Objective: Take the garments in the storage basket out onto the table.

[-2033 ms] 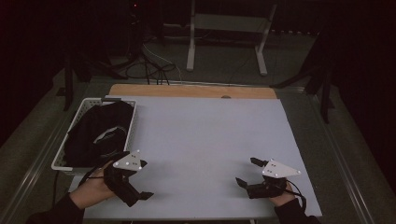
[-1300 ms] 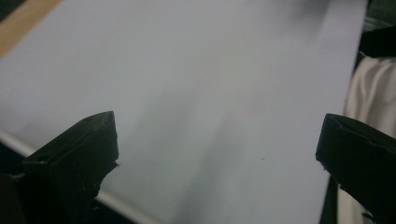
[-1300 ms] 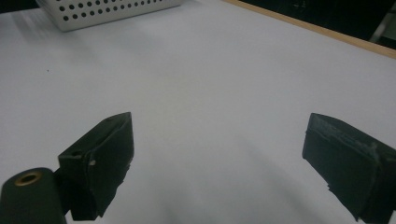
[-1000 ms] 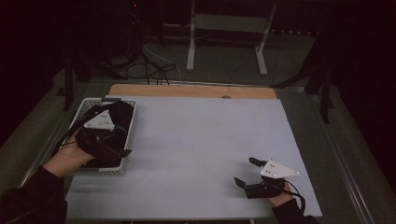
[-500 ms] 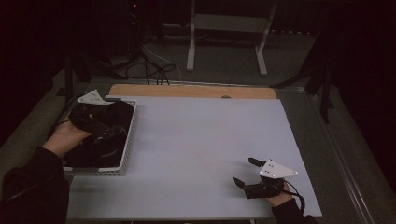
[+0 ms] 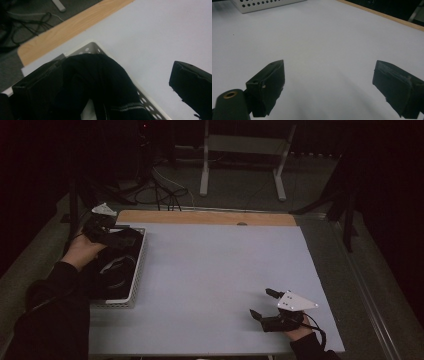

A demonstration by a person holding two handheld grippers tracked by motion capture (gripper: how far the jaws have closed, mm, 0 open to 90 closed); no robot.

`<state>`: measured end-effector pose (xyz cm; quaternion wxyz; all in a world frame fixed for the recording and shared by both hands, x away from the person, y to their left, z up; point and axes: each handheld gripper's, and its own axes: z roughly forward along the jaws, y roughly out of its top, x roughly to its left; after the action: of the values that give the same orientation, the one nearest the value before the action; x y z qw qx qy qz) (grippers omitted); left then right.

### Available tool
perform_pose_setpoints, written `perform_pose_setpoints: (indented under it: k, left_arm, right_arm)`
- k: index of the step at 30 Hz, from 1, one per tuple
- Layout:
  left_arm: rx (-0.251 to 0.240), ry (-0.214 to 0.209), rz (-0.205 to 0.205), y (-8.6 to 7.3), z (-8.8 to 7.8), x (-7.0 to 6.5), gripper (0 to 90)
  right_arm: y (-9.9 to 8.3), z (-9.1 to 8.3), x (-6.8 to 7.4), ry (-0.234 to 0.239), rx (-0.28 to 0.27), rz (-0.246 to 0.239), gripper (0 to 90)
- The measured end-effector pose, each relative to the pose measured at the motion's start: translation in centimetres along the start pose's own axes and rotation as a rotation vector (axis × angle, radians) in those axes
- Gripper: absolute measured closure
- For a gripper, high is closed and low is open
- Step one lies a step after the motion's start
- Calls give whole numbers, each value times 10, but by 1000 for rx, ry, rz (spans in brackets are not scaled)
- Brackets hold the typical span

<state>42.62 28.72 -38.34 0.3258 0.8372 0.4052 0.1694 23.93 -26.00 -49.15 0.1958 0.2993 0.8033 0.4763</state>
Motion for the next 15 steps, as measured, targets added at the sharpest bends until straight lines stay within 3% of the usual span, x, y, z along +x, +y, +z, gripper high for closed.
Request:
perform_pose_setpoints:
  k: [7, 10, 15]
  left_arm:
    - [25, 23, -53, -12, 32, 15, 2]
    - [57, 58, -60, -20, 50, 19, 2]
    - [55, 81, -70, -24, 61, 23, 1]
  right_arm:
    - [-1, 2, 1, 3, 15, -12, 106]
    - [-2, 2, 1, 2, 19, -10, 107]
    - [-3, 3, 1, 4, 25, -12, 107]
